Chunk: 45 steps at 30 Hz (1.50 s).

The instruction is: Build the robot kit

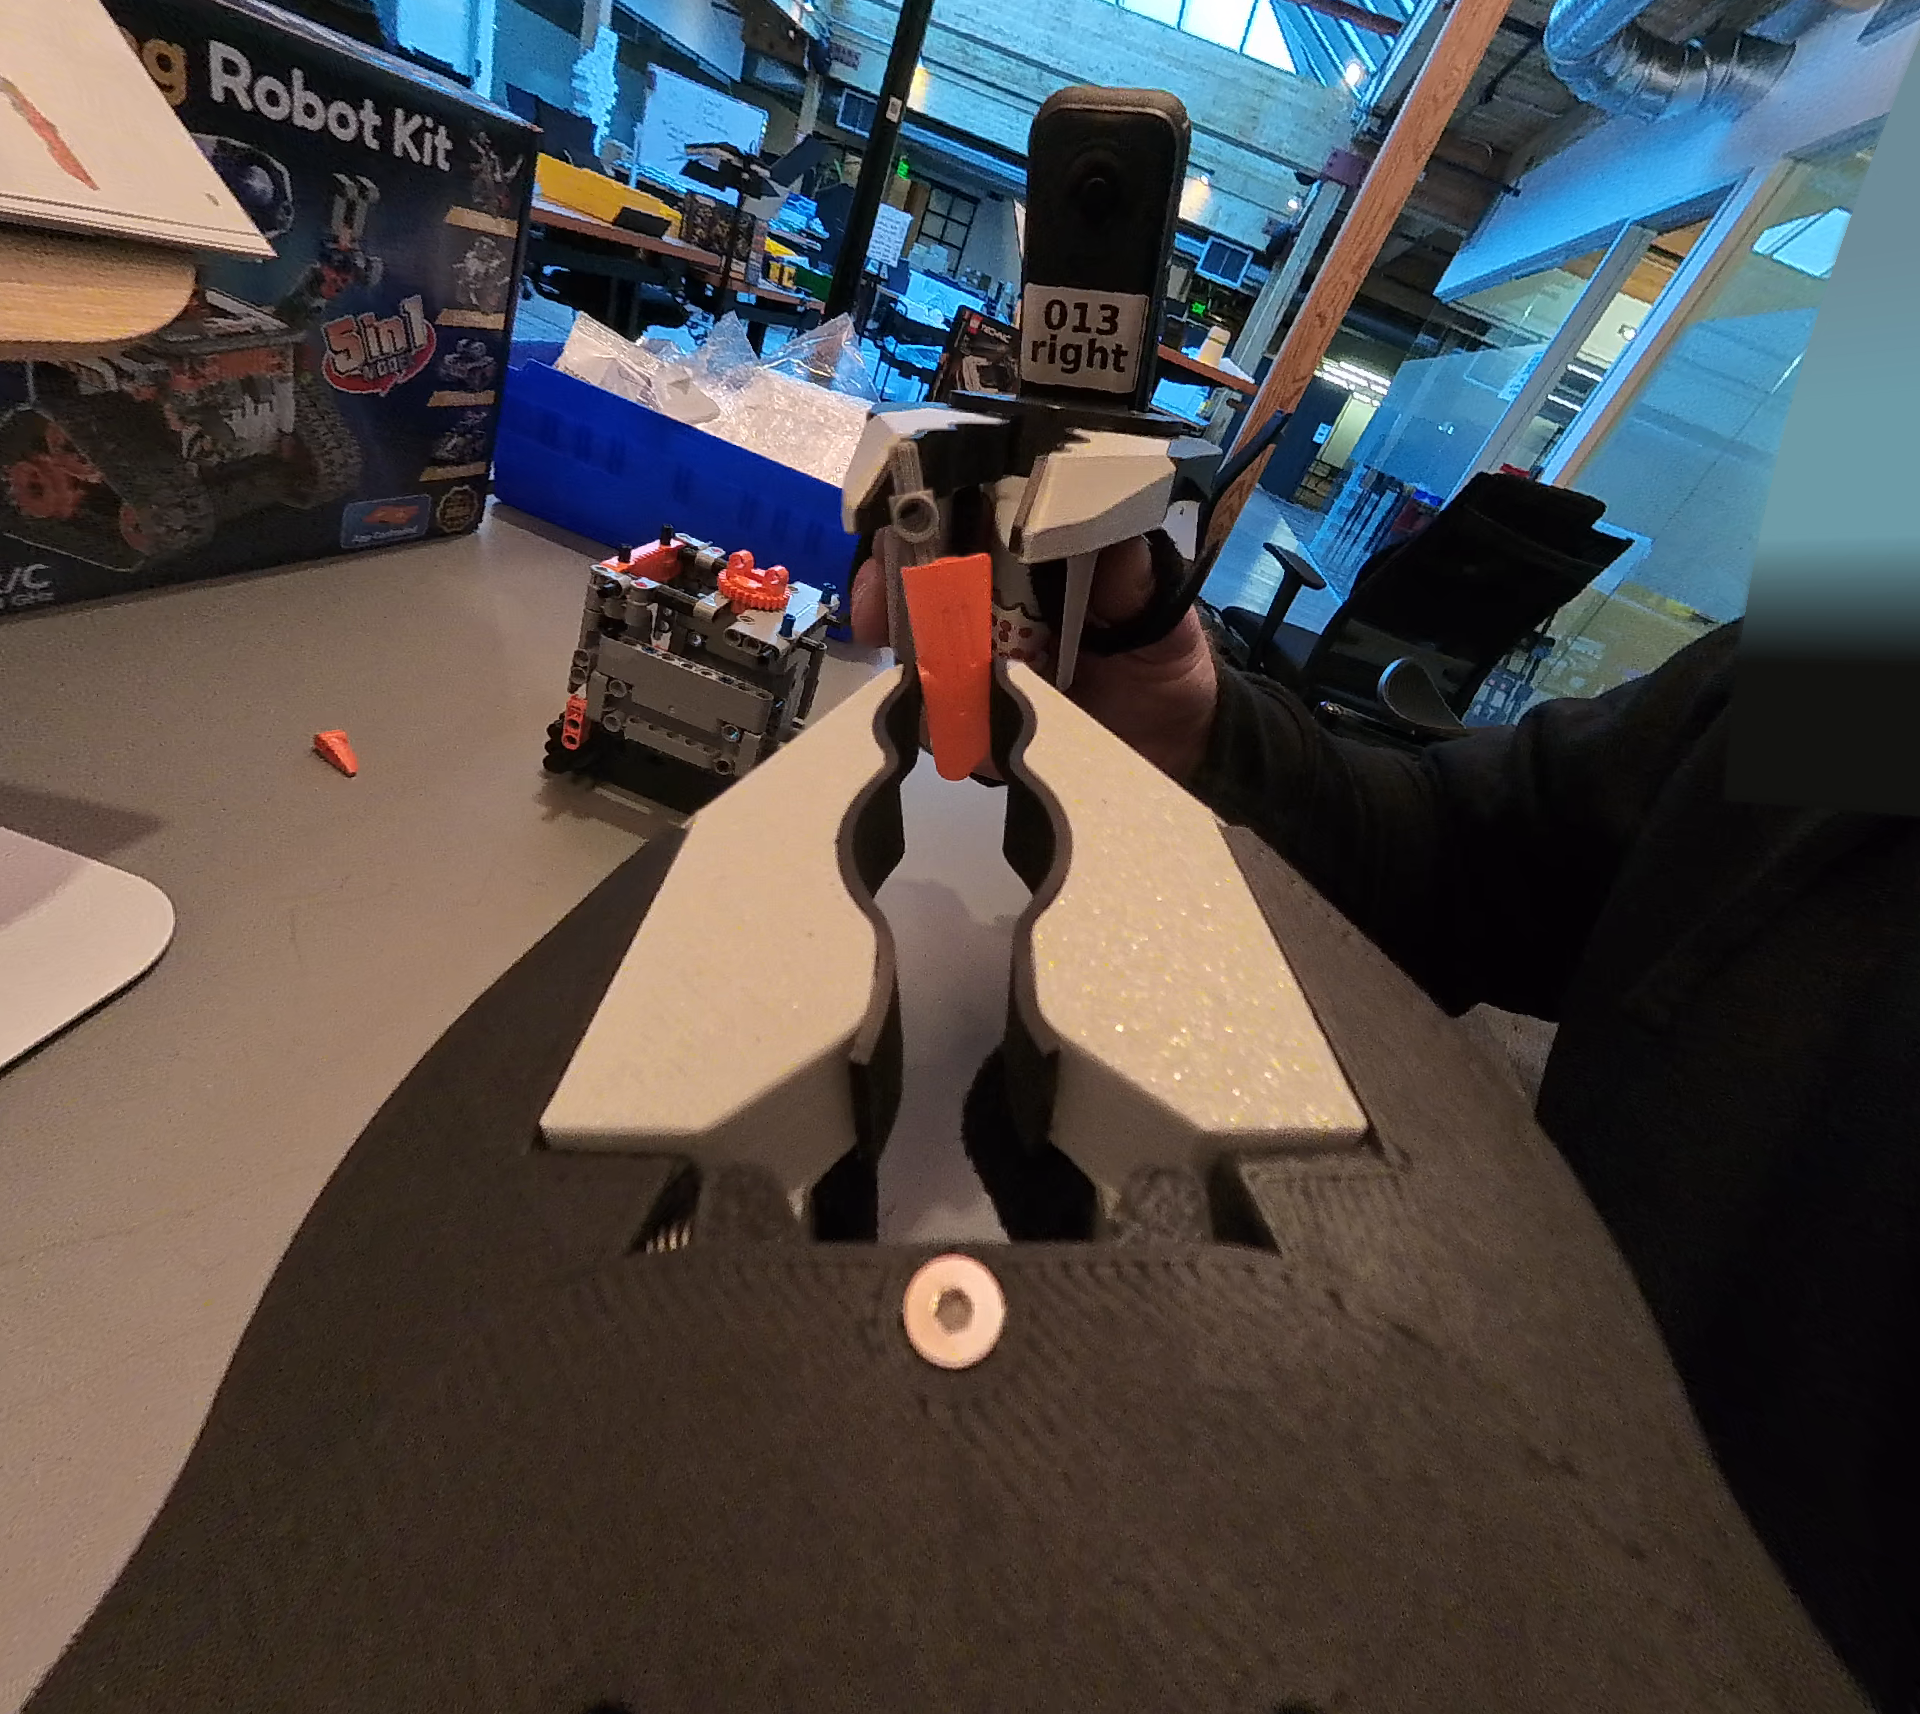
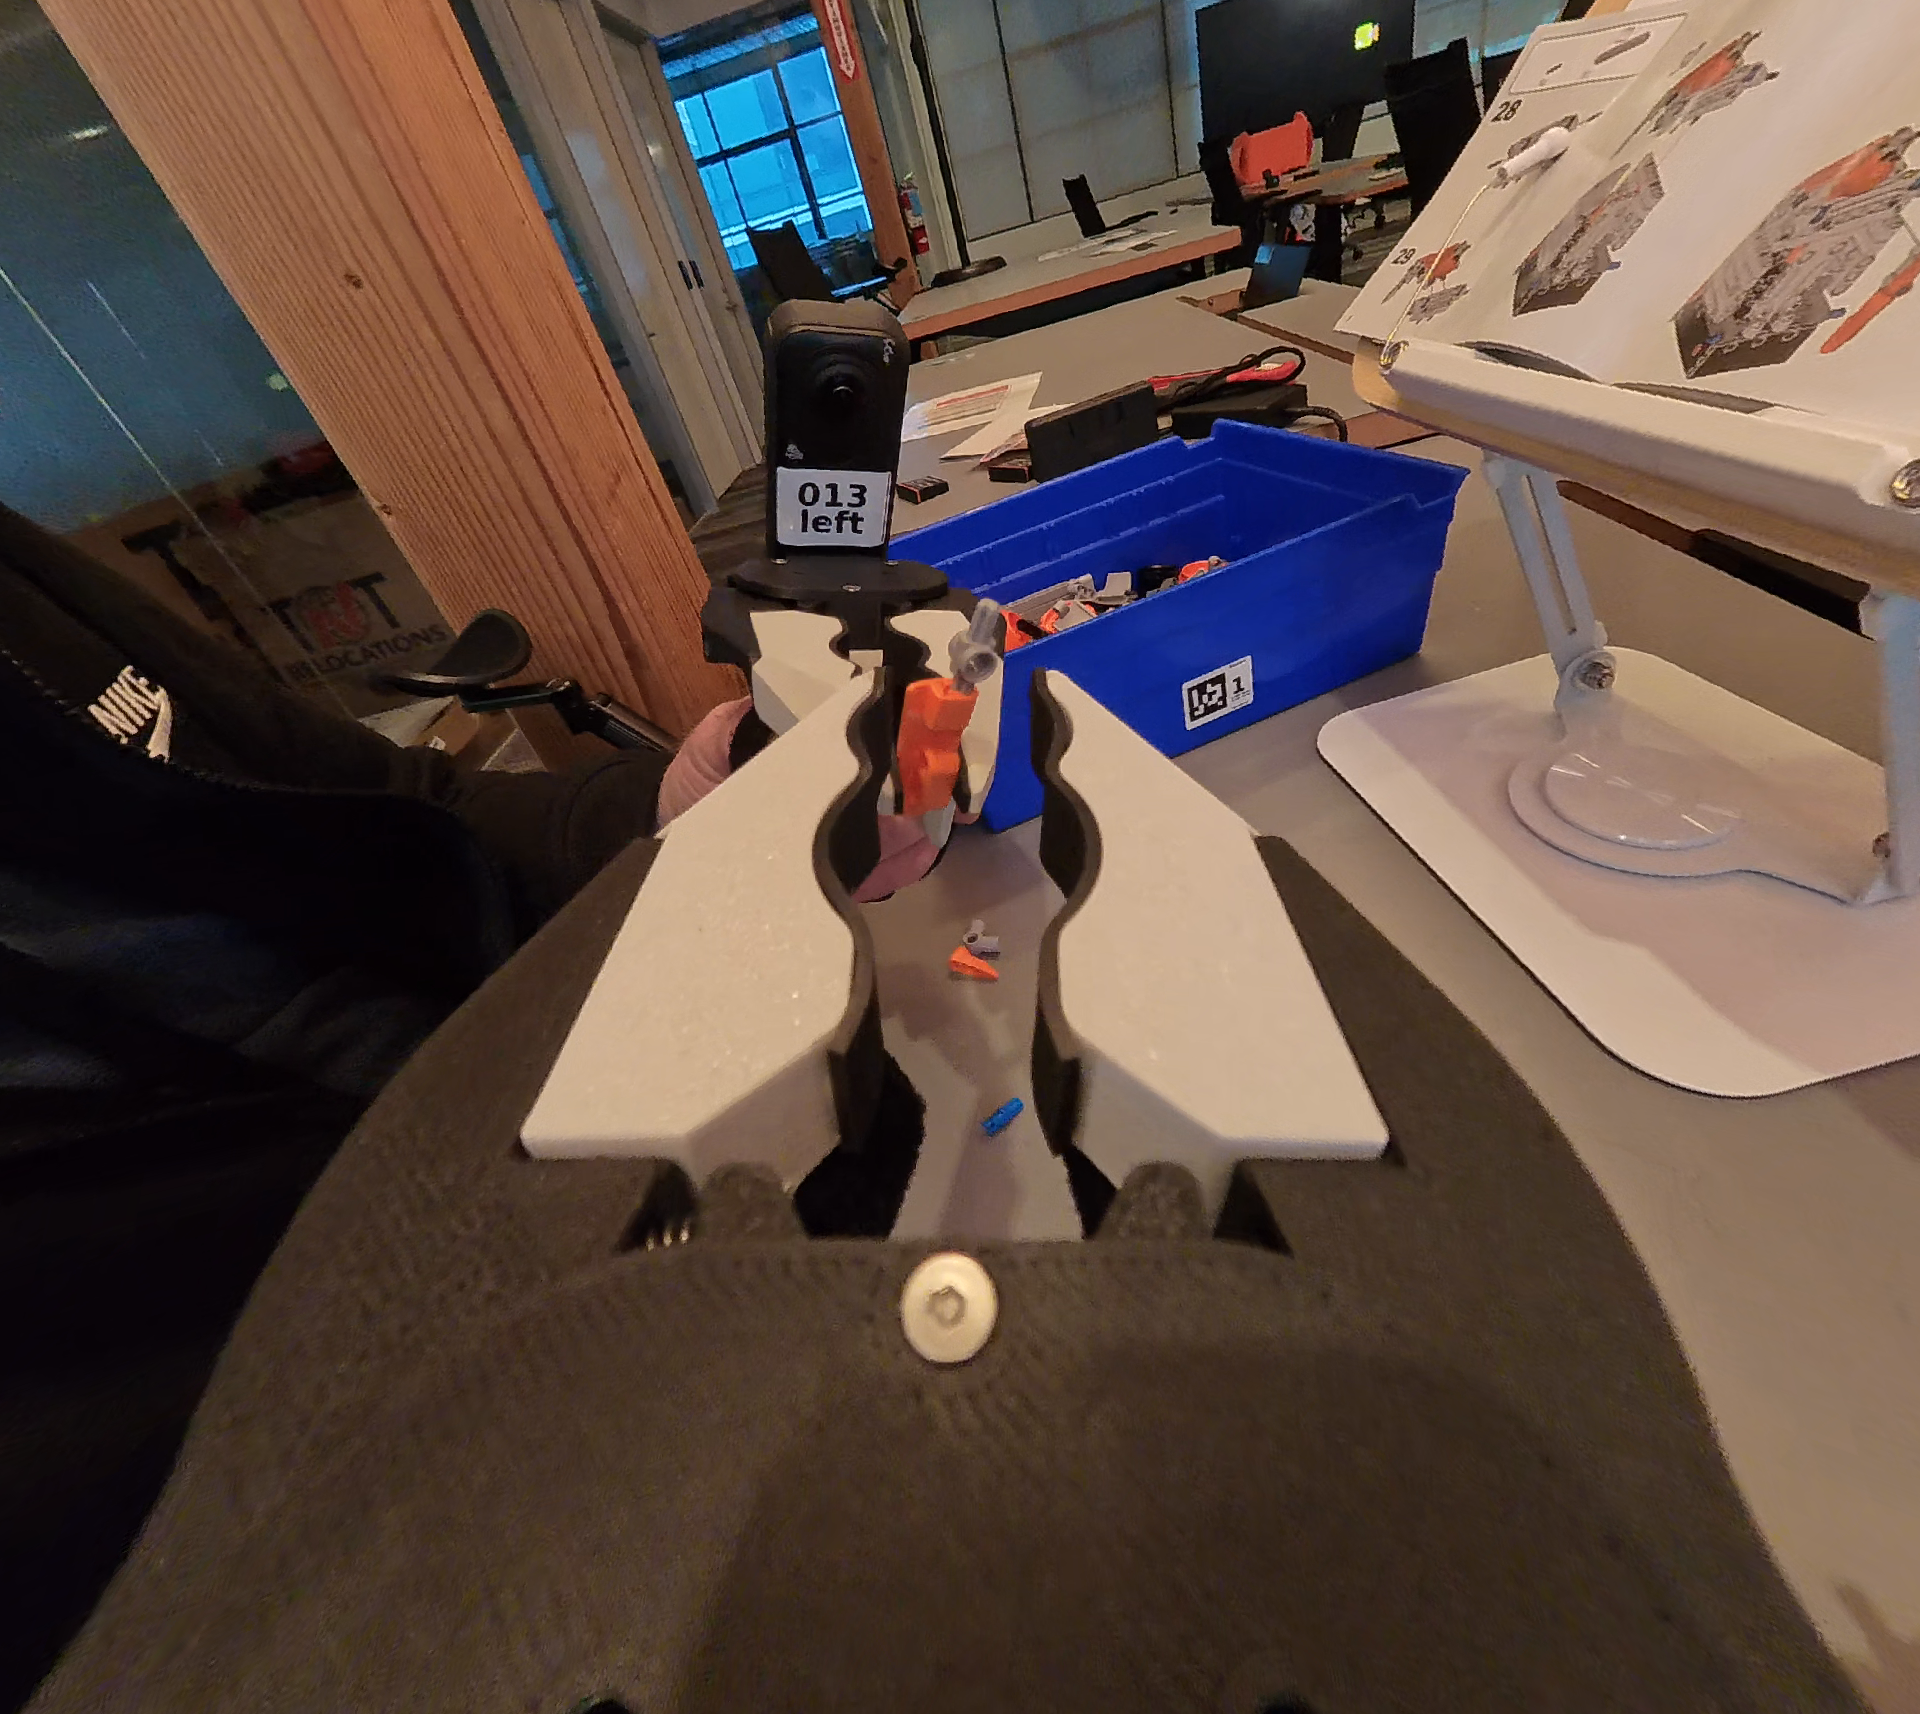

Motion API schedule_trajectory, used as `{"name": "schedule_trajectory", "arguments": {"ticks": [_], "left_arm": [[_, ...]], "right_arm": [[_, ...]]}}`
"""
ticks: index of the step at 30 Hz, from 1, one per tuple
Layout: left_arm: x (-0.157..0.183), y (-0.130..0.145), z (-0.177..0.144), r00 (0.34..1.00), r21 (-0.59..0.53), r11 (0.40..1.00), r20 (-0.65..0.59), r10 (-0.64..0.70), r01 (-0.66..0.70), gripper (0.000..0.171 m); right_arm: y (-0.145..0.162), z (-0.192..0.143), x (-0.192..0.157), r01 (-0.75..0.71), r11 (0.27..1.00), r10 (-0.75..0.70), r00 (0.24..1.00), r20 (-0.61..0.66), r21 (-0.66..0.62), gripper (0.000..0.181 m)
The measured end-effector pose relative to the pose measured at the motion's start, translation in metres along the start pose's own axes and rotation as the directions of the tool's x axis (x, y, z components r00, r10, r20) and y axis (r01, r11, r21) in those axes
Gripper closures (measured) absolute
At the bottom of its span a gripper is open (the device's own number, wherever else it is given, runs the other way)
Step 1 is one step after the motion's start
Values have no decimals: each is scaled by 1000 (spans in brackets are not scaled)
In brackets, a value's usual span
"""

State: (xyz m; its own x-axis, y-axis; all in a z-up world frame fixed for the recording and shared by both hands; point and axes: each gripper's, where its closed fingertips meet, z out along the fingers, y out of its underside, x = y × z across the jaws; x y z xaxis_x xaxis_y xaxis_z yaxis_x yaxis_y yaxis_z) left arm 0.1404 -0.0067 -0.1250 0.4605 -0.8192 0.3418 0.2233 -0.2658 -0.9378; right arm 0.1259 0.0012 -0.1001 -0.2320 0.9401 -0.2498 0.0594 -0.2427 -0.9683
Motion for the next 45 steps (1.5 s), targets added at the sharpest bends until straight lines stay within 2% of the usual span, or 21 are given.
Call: {"name": "schedule_trajectory", "arguments": {"ticks": [12,17,21,27,31,35,45], "left_arm": [[1,5,3,999,-34,999,14,31,-31,160],[-11,8,2,975,-89,985,149,163,-151,161],[-24,13,1,885,-220,927,295,360,-303,161],[-38,18,-2,712,-403,810,404,575,-425,161],[-41,20,-3,649,-461,766,421,633,-448,161],[-42,21,-3,604,-502,729,421,677,-466,161],[-45,20,-8,476,-596,629,418,774,-499,161]], "right_arm": [[1,1,-3,-39,999,39,999,37,3,166],[1,-1,1,-59,998,59,998,23,4,164],[4,-2,7,-72,997,72,997,-12,-14,164],[11,-3,17,-136,990,134,990,-42,-34,165],[18,-1,21,-163,984,159,986,-59,-67,165],[22,1,24,-146,986,138,986,-92,-83,175],[24,0,26,-154,983,143,983,-114,-99,177]]}}
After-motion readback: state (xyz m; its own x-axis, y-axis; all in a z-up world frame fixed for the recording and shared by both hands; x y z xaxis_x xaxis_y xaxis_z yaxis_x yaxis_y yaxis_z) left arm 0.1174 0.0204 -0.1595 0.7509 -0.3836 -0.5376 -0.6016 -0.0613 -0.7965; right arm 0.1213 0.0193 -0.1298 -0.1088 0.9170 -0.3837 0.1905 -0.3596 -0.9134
